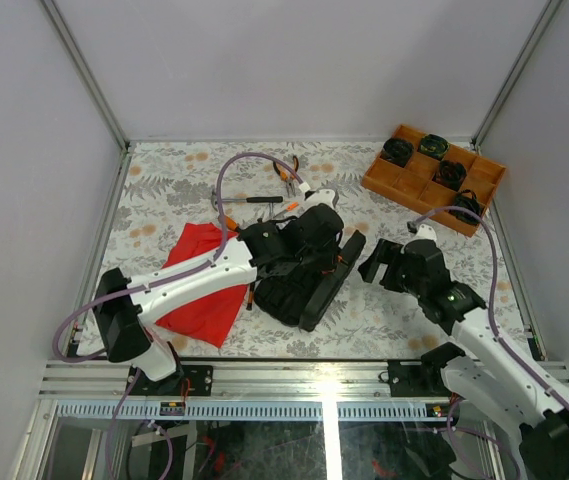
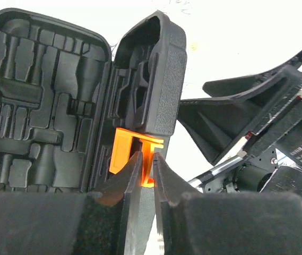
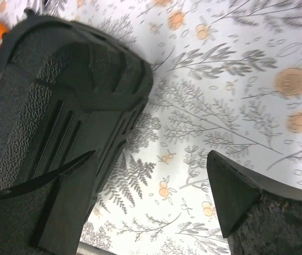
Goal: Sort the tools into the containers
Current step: Open the storage box at the center of the board.
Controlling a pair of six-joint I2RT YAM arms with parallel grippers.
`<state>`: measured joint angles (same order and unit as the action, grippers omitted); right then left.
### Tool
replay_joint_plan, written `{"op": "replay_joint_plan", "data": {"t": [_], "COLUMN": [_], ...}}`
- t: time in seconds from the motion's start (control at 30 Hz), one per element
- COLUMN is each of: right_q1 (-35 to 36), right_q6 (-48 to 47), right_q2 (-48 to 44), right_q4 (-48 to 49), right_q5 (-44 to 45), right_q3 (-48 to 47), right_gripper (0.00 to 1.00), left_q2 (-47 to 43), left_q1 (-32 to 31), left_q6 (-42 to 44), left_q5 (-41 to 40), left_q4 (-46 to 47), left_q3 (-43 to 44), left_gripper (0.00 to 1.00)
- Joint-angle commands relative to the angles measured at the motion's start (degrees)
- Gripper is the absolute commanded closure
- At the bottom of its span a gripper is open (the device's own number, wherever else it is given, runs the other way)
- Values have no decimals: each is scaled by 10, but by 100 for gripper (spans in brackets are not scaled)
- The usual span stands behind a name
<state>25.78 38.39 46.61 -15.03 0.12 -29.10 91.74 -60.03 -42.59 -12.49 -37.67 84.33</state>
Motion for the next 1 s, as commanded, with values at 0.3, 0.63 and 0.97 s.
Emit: {"op": "replay_joint_plan", "data": {"t": [0.3, 0.63, 0.97], "right_q1": [3, 3, 2], "right_q6": [63, 39, 31], "right_q2": [-32, -35, -85], "right_q4": [-35, -119, -207], "right_q5": [20, 133, 225], "right_q3": [42, -6, -64], "right_gripper": [19, 12, 6], "left_q2": [28, 9, -76], "left_q1": [-20, -28, 63], "left_q6": [-2, 8, 14], "left_q5": [-8, -18, -27], "left_q4": [-9, 3, 9], "left_q3": [27, 10, -107], "left_gripper": [87, 68, 54]}}
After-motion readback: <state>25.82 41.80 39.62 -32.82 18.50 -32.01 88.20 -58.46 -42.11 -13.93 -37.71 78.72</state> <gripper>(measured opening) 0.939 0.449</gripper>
